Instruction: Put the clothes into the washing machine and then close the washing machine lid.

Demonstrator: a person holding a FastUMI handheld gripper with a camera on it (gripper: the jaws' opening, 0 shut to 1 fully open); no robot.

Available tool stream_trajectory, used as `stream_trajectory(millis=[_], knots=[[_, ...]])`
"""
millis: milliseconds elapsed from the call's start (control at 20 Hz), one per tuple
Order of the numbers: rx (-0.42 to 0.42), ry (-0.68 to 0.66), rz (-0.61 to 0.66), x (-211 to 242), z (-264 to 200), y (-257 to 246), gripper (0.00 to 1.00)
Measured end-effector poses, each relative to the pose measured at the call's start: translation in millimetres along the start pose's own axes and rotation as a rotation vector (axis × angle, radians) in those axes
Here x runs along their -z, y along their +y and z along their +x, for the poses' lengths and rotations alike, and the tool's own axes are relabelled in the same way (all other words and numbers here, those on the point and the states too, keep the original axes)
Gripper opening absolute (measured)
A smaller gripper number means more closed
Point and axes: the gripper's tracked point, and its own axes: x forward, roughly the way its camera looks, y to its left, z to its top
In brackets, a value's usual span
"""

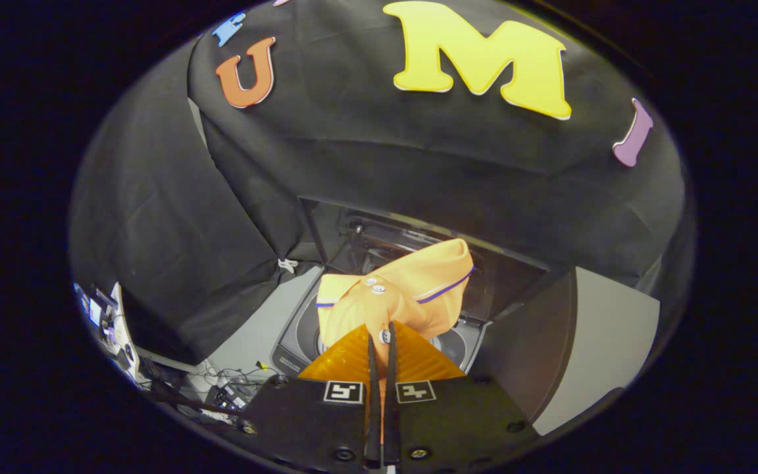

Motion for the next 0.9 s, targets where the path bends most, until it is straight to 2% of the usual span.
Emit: stream_trajectory(millis=[900], knots=[[0.004,0.099,0.042,62,98,27,0.05]])
